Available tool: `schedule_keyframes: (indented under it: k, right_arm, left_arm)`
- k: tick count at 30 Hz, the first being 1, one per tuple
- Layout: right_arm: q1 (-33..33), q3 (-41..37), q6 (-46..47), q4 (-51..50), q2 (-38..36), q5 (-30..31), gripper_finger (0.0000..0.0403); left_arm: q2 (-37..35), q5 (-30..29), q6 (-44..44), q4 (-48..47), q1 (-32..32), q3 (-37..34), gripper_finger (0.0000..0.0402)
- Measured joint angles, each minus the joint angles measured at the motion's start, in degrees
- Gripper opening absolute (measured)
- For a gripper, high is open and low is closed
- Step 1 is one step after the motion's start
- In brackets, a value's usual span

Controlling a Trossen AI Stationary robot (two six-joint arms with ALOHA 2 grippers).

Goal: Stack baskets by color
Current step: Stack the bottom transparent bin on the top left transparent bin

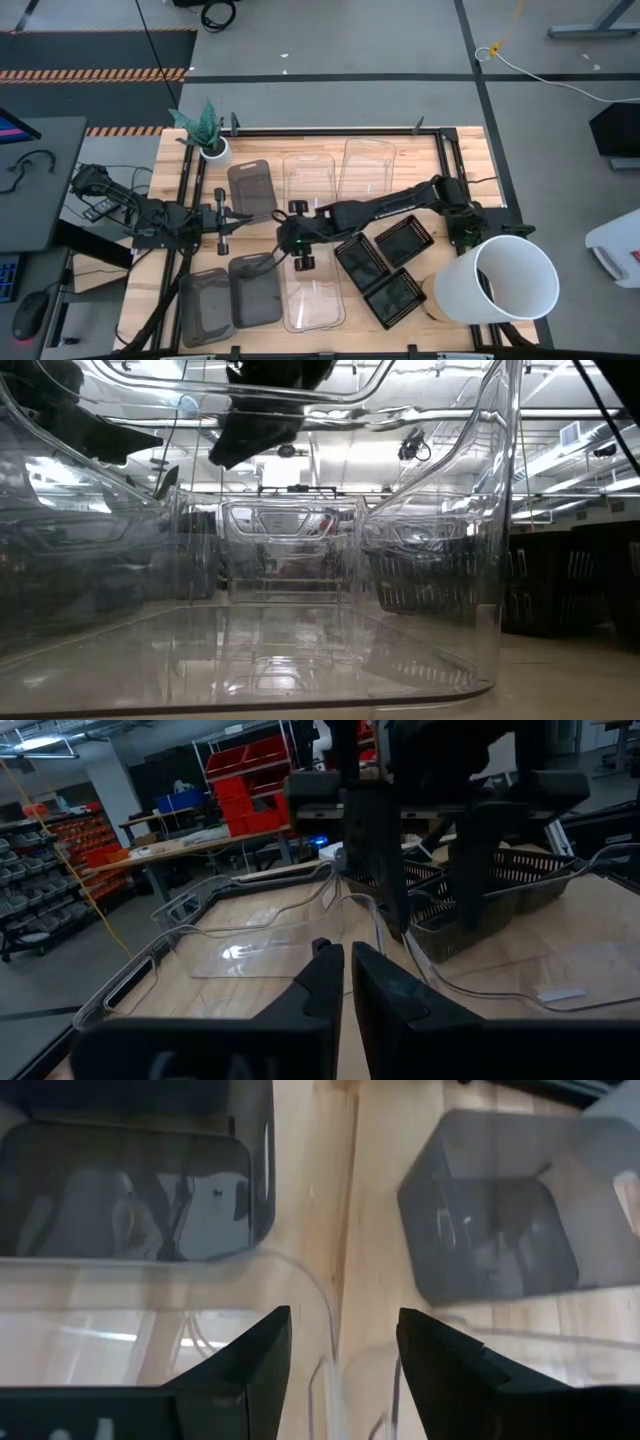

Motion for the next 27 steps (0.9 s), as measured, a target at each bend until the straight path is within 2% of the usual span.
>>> schedule_keyframes:
  k: [13, 27]
  right_arm:
    - [-0.8, 1.5, -9.7, 0.9, 4.0, -0.2, 0.0187]
    - [-0.9, 1.3, -6.2, -5.1, 4.8, -3.9, 0.0161]
  left_arm:
    - [0.0, 0.0, 0.0, 0.0, 0.0, 0.0, 0.0033]
    - [0.0, 0.0, 0.0, -0.1, 0.0, 0.0, 0.0030]
